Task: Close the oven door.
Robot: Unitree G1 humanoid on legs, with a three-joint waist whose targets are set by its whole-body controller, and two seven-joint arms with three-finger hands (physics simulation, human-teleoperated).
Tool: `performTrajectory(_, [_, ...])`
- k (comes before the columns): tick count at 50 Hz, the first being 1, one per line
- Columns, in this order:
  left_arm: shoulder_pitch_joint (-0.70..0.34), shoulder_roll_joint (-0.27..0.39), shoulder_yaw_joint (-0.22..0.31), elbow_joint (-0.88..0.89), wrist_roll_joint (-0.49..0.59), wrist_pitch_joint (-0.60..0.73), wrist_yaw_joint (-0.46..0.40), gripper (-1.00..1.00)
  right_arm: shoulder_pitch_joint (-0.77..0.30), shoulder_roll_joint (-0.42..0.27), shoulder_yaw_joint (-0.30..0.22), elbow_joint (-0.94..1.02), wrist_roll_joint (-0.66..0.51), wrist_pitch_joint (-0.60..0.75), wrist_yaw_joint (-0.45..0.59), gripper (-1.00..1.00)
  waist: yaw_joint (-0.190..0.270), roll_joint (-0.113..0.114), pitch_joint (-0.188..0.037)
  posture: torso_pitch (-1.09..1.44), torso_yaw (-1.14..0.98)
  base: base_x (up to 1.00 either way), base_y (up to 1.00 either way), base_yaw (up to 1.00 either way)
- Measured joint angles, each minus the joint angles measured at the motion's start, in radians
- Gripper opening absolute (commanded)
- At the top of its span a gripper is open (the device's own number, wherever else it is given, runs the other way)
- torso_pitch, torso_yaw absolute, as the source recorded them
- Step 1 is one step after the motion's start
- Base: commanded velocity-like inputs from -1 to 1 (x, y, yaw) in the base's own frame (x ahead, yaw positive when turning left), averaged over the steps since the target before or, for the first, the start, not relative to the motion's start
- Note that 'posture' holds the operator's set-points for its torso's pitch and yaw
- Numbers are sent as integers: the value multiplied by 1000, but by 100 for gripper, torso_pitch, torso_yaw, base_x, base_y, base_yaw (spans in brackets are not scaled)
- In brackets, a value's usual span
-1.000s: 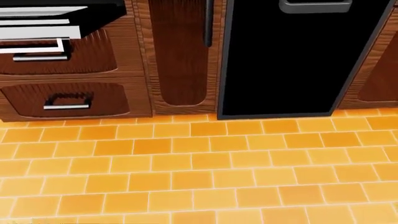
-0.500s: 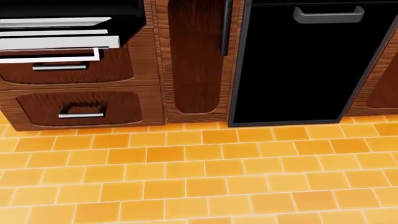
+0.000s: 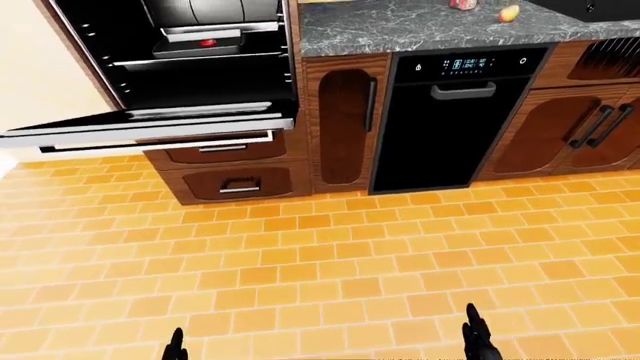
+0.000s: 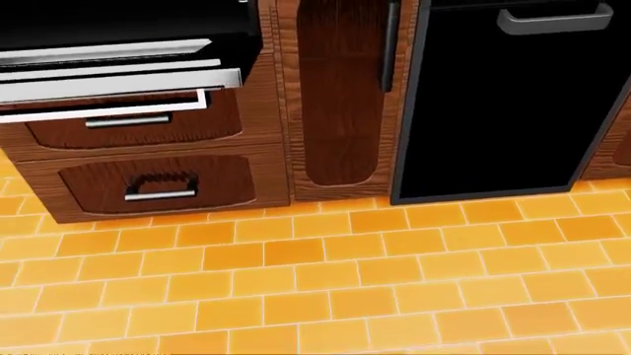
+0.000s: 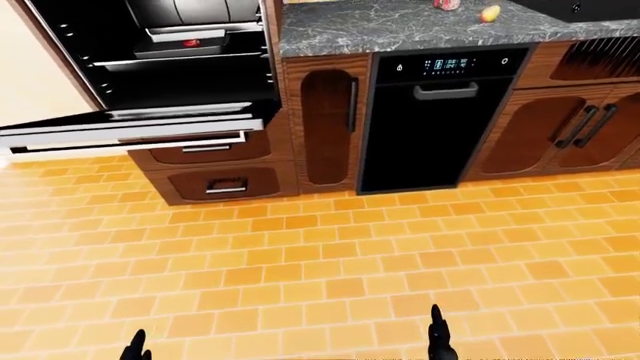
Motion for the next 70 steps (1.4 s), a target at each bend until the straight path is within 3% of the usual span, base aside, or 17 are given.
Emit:
performTrajectory(9, [0, -6, -4, 5, 7, 2, -6, 100, 3, -13, -11, -3, 9, -7, -15, 100, -15, -128, 10, 0, 0, 0, 36, 0])
performTrajectory(11, [-4, -19, -7, 5, 7, 6, -6, 100, 2, -20, -13, -1, 9, -1, -17, 100, -29, -111, 11, 0, 0, 0, 37, 0])
performTrajectory(14, [-1, -26, -15, 8, 15, 8, -13, 100, 7, -21, -14, 1, 10, 0, -21, 100, -34, -115, -5, 0, 0, 0, 38, 0])
performTrajectory(16, [-3, -22, -13, 6, 15, 5, -13, 100, 5, -23, -13, -3, 9, -4, -23, 100, -31, -98, -1, 0, 0, 0, 37, 0])
performTrajectory(20, [-5, -16, -9, 0, 9, -2, -9, 100, 5, -23, -13, -4, 6, -7, -23, 100, -28, -31, 10, 0, 0, 0, 38, 0])
performTrajectory(23, [-1, -12, -7, 2, 6, -5, -8, 100, 7, -21, -13, -1, 5, -7, -22, 100, -20, 35, -1, 0, 0, 0, 39, 0])
performTrajectory(28, [-2, -3, -2, 0, -2, 2, 1, 100, 4, 3, 4, 2, -14, 2, -10, 100, -7, 5, 3, 0, 0, 0, 39, 0])
performTrajectory(39, [-1, -6, -4, 4, 1, 4, -9, 100, 3, -13, -9, -4, -1, -7, -19, 100, -15, -127, 10, 0, 0, 0, 41, 0])
performTrajectory(41, [-5, -19, -9, 4, 3, 7, -9, 100, 3, -20, -12, -1, 0, -1, -21, 100, -27, -104, 12, 0, 0, 0, 41, 0])
performTrajectory(44, [0, -24, -16, 8, 13, 8, -13, 100, 10, -20, -14, 3, 2, 0, -25, 100, -31, -112, -5, 0, 0, 0, 41, 0])
performTrajectory(46, [-2, -21, -13, 6, 13, 6, -15, 100, 8, -22, -14, -1, 1, -4, -25, 100, -29, -94, -1, 0, 0, 0, 41, 0])
performTrajectory(50, [-4, -16, -9, 0, 7, -1, -11, 100, 8, -23, -14, -4, 1, -8, -28, 100, -27, -25, 11, 0, 0, 0, 42, 0])
performTrajectory(52, [-1, -15, -8, 1, 6, -4, -10, 100, 9, -22, -13, -1, 0, -8, -28, 100, -21, 27, 3, 0, 0, 0, 43, 0])
performTrajectory(57, [-1, -2, 0, 1, -5, 3, -1, 100, 4, 6, 6, 1, -18, 1, -15, 100, 3, 9, 0, 0, 0, 0, 43, 0])
performTrajectory(63, [-4, -10, -7, 0, -1, 0, -5, 100, 4, -13, -10, -2, -7, -1, -20, 100, -11, -66, 16, 0, 0, 0, 43, 0])
performTrajectory(68, [-1, -9, -7, 4, 1, 3, -8, 100, 1, -14, -10, -4, -1, -2, -18, 100, -15, -128, 12, 0, 0, 0, 43, 0])
performTrajectory(70, [-4, -22, -11, 5, 2, 6, -9, 100, 1, -21, -14, -2, 2, 4, -18, 100, -27, -105, 12, 0, 0, 0, 43, 0])
